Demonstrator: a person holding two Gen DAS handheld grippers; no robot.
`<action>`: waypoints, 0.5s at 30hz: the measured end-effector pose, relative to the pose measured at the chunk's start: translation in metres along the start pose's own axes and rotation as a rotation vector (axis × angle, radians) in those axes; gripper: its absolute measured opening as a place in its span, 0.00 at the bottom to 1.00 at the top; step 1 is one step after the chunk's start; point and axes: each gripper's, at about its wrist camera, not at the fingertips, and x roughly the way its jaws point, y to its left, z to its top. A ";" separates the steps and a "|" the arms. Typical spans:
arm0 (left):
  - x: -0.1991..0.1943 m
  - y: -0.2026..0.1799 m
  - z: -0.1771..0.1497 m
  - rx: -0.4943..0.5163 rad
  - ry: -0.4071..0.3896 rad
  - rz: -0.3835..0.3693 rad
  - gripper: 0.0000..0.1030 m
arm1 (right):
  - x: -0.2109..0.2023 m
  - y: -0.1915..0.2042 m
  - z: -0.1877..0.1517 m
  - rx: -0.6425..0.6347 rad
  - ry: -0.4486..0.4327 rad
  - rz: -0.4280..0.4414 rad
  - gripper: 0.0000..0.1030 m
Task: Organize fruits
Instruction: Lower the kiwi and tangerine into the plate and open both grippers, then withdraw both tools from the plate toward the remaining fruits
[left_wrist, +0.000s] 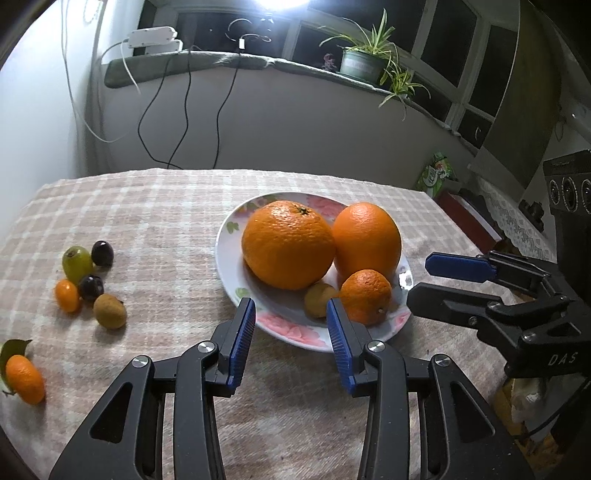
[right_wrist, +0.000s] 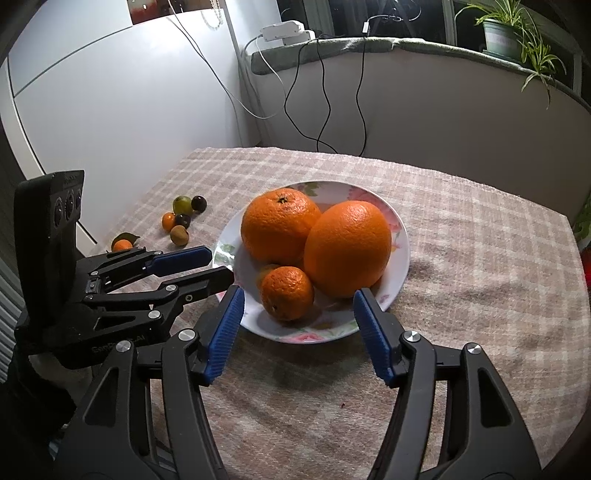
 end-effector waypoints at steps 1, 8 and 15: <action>-0.002 0.002 0.000 -0.002 -0.003 0.002 0.38 | -0.001 0.001 0.001 -0.003 -0.002 0.001 0.63; -0.017 0.017 -0.004 -0.024 -0.017 0.033 0.43 | -0.001 0.016 0.007 -0.040 -0.019 0.010 0.72; -0.037 0.048 -0.013 -0.065 -0.036 0.104 0.49 | 0.005 0.037 0.017 -0.094 -0.030 0.028 0.75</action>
